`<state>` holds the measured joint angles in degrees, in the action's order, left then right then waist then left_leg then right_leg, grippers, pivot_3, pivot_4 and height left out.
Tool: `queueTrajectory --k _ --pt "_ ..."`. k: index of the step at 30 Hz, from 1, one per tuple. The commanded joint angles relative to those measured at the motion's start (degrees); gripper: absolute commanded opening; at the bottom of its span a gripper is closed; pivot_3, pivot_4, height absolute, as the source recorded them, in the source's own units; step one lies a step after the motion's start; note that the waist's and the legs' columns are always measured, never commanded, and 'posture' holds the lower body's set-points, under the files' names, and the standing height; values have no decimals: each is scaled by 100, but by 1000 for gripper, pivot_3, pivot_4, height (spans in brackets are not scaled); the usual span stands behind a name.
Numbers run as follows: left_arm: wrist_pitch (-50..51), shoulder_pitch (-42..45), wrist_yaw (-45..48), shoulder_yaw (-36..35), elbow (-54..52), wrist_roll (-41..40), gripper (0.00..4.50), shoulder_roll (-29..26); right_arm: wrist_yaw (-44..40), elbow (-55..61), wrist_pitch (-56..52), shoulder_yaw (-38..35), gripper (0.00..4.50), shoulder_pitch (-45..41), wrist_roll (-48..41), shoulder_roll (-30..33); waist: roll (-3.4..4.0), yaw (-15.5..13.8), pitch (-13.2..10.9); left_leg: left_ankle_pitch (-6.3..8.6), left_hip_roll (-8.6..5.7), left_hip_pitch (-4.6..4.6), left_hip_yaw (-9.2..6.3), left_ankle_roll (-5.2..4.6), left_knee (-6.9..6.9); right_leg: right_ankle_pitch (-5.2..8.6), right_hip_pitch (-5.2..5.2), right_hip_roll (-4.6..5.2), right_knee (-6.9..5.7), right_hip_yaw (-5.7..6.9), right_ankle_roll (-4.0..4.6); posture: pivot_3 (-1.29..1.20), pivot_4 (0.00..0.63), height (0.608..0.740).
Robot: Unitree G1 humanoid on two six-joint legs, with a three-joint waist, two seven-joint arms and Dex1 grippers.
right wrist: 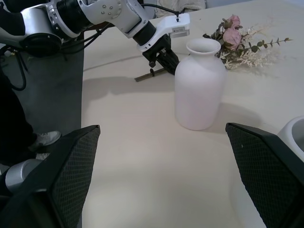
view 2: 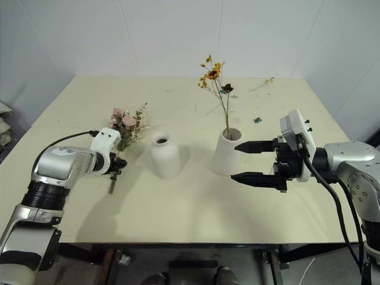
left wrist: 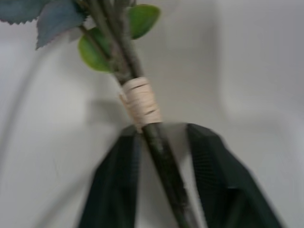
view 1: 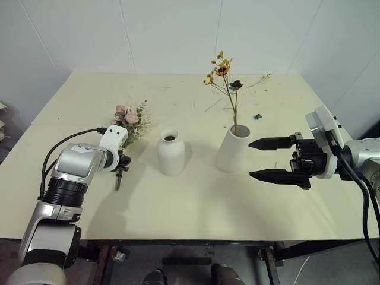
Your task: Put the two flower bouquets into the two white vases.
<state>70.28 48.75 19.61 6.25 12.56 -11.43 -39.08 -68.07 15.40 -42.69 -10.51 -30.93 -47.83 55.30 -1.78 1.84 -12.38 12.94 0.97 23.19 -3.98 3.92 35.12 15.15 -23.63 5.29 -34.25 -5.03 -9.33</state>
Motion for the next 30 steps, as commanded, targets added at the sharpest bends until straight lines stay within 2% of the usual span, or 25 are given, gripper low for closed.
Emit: queueTrajectory --k 1,3,7,11,15,18,21,23,30 --pt "-209 97 -32 -81 130 230 124 -57 62 167 -9 -262 4500 -29 -123 71 0 -4 0 0 0 0 0 0 0 0 0 0 -1 0 0 0 150 740" --pt "-414 139 -4 -104 171 254 22 -66 95 159 -7 -271 4500 -34 -117 54 0 -9 0 0 0 1 0 0 0 0 0 0 -1 0 0 0 150 740" --pt "-1156 226 -168 -633 248 172 22 132 140 136 31 -266 4500 -26 -85 26 0 -26 0 0 0 5 -1 1 0 0 -2 1 0 0 -1 0 150 740" --pt "-2964 250 -170 -1255 450 89 22 358 255 197 62 -317 4500 59 -86 -20 0 -38 0 0 -1 9 0 1 0 -2 -3 3 4 1 -3 0 150 740" --pt "-3956 394 -51 -1505 744 -10 22 544 357 246 88 -357 4500 122 -105 -61 0 -38 0 2 -1 10 1 2 -1 -2 -2 3 10 1 -4 0 150 740" --pt "-5412 542 212 -2090 827 -549 22 1059 450 336 119 -427 4500 222 -126 -119 0 -46 0 2 -2 10 1 1 1 -3 0 4 10 1 -6 0 150 740" --pt "-6614 562 900 -2782 741 -1462 22 1674 545 421 139 -469 4500 301 -133 -188 -1 -69 0 2 -2 13 1 1 5 -7 2 6 14 1 -12 0 150 740" --pt "-6595 570 1760 -2876 744 -2060 22 1823 620 514 131 -511 4500 376 -154 -235 -1 -68 0 2 -3 14 2 2 6 -8 2 6 16 0 -14 0 150 740" --pt "-5972 862 3057 -2857 967 -2968 22 1832 879 736 132 -642 4500 619 -194 -337 -1 -30 0 1 -3 9 3 -1 16 -10 9 4 8 -1 -17 0 150 740"
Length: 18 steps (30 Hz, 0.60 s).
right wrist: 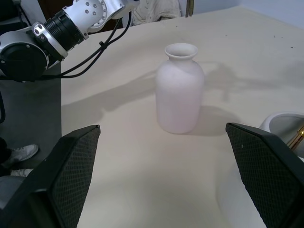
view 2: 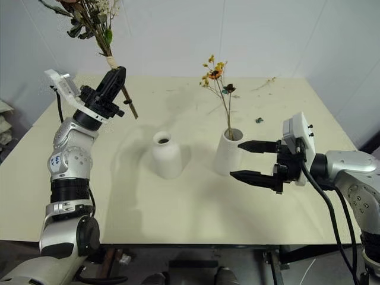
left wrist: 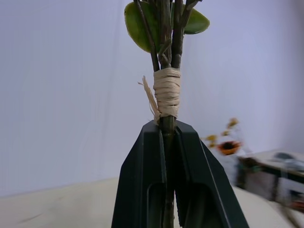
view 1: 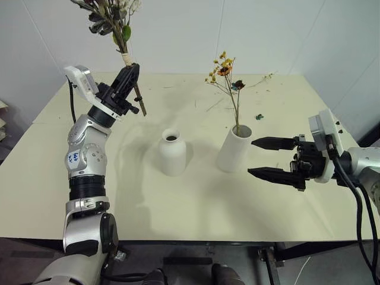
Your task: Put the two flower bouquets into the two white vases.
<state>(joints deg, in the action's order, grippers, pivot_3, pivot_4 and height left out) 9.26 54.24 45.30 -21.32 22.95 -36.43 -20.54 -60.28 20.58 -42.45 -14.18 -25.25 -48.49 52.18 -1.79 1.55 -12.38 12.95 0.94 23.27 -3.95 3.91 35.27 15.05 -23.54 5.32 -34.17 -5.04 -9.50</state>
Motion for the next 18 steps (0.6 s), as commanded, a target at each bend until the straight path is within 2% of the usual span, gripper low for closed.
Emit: queueTrajectory --k 1,7,13,18 --pt "183 347 616 -110 -27 -557 22 -9 124 242 113 -286 4500 81 -133 -34 0 -3 0 0 0 1 0 0 2 -1 0 0 0 0 -1 0 150 740" --pt "822 317 1310 21 84 -925 22 -52 173 262 180 -320 4500 144 -245 -179 0 6 0 0 0 -2 -1 -1 3 -1 2 -1 -2 0 -1 0 150 740" --pt "1169 331 1825 239 357 -758 22 -249 25 -88 488 -331 4500 56 -95 -267 0 3 0 -1 0 -2 -1 -2 4 -1 3 -1 -3 0 -1 0 150 740" --pt "1031 409 2019 273 657 -621 22 -273 33 -327 614 -470 4500 -148 -122 -183 0 5 0 -1 0 -2 -1 -2 2 0 2 -1 -3 0 0 0 150 740"
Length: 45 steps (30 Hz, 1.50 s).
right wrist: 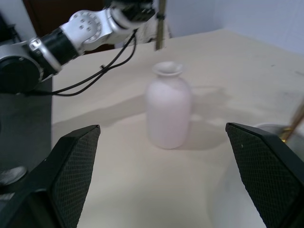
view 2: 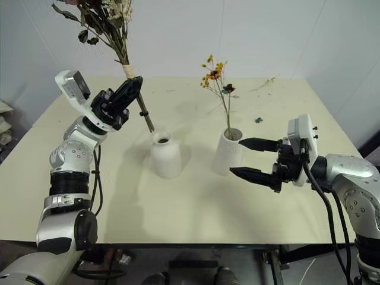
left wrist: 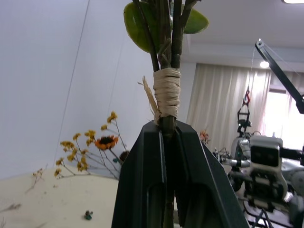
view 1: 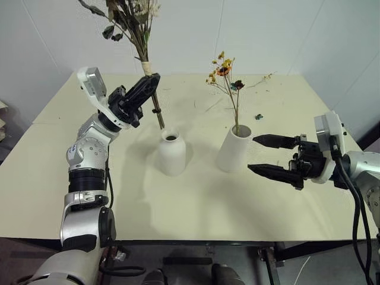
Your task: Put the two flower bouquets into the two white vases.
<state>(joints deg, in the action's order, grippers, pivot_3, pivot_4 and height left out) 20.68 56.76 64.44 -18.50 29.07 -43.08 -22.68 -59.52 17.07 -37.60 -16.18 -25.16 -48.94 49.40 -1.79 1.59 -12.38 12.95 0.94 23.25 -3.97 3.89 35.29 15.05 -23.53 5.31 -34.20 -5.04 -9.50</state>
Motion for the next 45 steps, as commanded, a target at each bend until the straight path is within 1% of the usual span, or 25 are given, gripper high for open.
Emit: queueTrajectory --k 1,6,11,17,23,31,40,45 --pt "-133 163 124 -4 74 53 22 -23 -81 3 99 -303 4500 -196 -104 162 0 0 0 0 0 0 0 0 0 0 0 0 0 0 0 0 150 740" --pt "-12 86 260 99 36 54 22 84 -248 -49 -72 -373 4500 -367 -252 455 0 -4 0 0 0 1 0 -1 -1 0 0 1 3 0 0 0 150 740" --pt "160 -6 318 187 -55 77 22 61 -375 -127 -98 -440 4500 -420 -277 613 0 1 0 1 0 2 0 -1 -1 0 1 0 4 0 0 0 150 740" --pt "-104 18 282 167 130 257 22 100 -380 -100 -89 -470 4500 -341 -264 627 0 0 0 1 0 0 0 -1 -1 0 0 0 2 0 1 0 150 740" --pt "-504 161 232 129 477 353 22 352 -323 -48 -67 -511 4500 -211 -254 587 0 -9 0 1 0 1 0 -1 -1 0 1 1 5 0 1 0 150 740" --pt "-738 244 338 188 790 501 22 493 -239 59 -93 -596 4500 -63 -283 606 0 -3 0 1 0 2 0 -2 -2 0 0 0 7 0 0 0 150 740" --pt "-881 18 651 421 797 856 22 311 -154 180 -142 -705 4500 91 -328 614 0 -3 0 1 0 2 0 -2 -2 0 0 0 8 0 0 0 150 740" --pt "-978 -11 622 417 800 1011 22 182 -122 176 -135 -676 4500 88 -321 606 0 -6 0 1 0 2 0 -2 -3 0 0 0 7 0 1 0 150 740"
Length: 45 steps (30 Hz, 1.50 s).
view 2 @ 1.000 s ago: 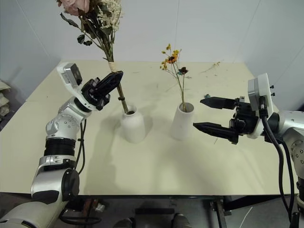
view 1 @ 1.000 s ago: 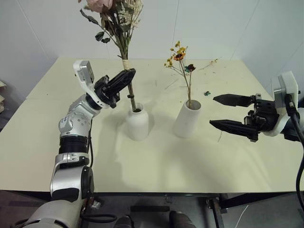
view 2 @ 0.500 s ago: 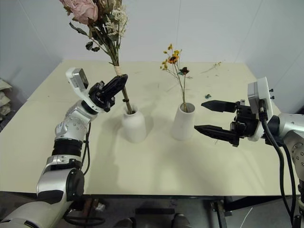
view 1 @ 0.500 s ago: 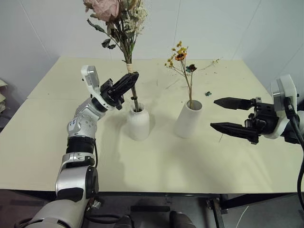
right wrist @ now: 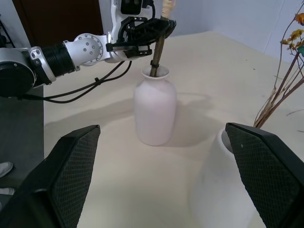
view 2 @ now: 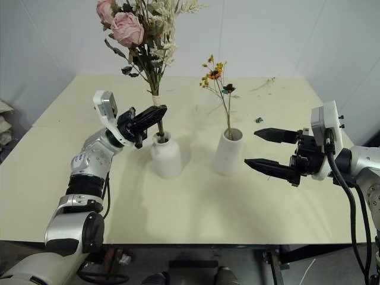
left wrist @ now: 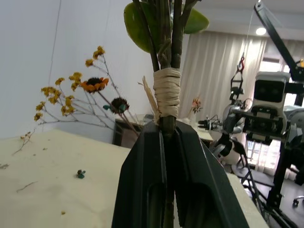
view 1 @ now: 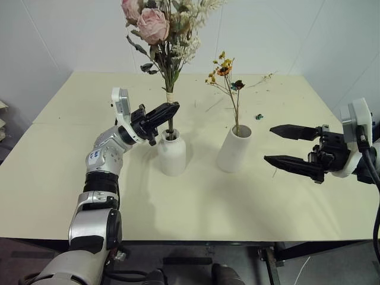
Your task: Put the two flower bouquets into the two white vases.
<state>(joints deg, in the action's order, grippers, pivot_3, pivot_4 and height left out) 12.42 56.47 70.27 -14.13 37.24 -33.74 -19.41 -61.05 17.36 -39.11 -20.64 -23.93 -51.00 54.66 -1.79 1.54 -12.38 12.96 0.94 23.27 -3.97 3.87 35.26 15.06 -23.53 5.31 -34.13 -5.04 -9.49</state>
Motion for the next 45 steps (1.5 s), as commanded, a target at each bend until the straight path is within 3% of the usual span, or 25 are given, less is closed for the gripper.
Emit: queueTrajectory --k 1,28,42,45 --pt "-175 16 16 -36 -7 97 22 -158 36 146 15 -226 4500 -40 -117 77 0 2 0 0 0 0 0 0 0 0 0 0 0 0 0 0 150 740" --pt "-374 91 358 240 203 404 22 -343 158 157 22 -108 4500 -81 -98 -6 0 2 0 0 0 0 0 0 0 0 0 0 0 0 0 0 150 740" --pt "-261 309 483 364 145 586 4261 -566 183 135 58 -77 4500 -111 -67 -24 0 4 0 0 0 1 0 0 0 0 0 0 1 0 0 0 150 740" --pt "-349 257 547 453 -15 751 4456 -800 174 134 66 -100 4500 -83 -59 -15 0 20 0 0 0 0 0 -1 -2 0 -1 0 0 0 0 0 150 740"
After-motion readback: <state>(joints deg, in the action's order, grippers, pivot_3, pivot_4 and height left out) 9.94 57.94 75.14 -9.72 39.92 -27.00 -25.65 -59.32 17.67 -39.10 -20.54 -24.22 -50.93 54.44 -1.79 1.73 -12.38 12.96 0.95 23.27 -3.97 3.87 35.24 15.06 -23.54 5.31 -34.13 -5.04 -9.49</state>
